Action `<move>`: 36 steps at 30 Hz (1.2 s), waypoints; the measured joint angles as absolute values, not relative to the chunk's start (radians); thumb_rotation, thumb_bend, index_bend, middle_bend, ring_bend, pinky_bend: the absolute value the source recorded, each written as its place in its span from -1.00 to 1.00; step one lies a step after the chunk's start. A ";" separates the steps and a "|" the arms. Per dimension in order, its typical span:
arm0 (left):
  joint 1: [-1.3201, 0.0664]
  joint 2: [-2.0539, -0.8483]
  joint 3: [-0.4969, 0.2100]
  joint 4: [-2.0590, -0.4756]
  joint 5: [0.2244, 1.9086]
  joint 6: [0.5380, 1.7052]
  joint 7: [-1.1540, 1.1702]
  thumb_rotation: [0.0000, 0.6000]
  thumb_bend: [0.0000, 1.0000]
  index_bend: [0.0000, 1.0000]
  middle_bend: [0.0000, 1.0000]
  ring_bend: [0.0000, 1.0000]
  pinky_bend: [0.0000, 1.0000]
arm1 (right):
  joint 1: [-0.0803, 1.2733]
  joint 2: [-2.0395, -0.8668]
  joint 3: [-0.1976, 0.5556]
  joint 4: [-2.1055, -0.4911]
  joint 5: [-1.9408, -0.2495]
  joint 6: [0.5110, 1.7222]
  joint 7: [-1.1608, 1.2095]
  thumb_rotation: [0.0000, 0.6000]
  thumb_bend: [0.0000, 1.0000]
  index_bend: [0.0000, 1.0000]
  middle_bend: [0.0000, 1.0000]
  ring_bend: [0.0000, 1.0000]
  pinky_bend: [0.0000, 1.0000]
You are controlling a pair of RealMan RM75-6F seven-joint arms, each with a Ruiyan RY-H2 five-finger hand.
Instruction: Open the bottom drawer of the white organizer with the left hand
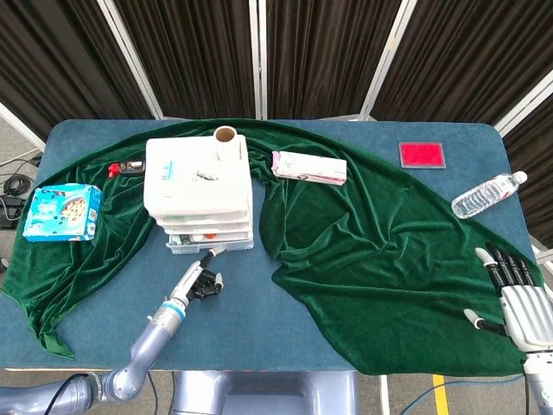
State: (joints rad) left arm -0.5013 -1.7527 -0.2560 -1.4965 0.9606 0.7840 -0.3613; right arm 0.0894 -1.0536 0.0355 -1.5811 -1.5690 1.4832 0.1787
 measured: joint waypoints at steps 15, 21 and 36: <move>-0.468 -1.742 -0.221 -1.457 1.021 0.763 -0.438 1.00 0.50 -0.72 0.77 0.65 0.63 | 0.090 -1.056 0.036 -1.582 -1.568 1.483 0.172 1.00 -0.87 -0.88 -1.00 -1.00 -1.00; -0.445 -1.741 -0.180 -1.476 1.132 0.845 -0.404 1.00 0.51 -0.72 0.77 0.65 0.63 | 0.089 -1.056 0.036 -1.583 -1.567 1.482 0.171 1.00 -0.87 -0.88 -1.00 -1.00 -1.00; -0.401 -1.754 -0.133 -1.629 1.193 1.157 0.203 1.00 0.59 -0.72 0.79 0.66 0.63 | 0.088 -1.054 0.035 -1.585 -1.568 1.485 0.172 1.00 -0.87 -0.88 -1.00 -1.00 -1.00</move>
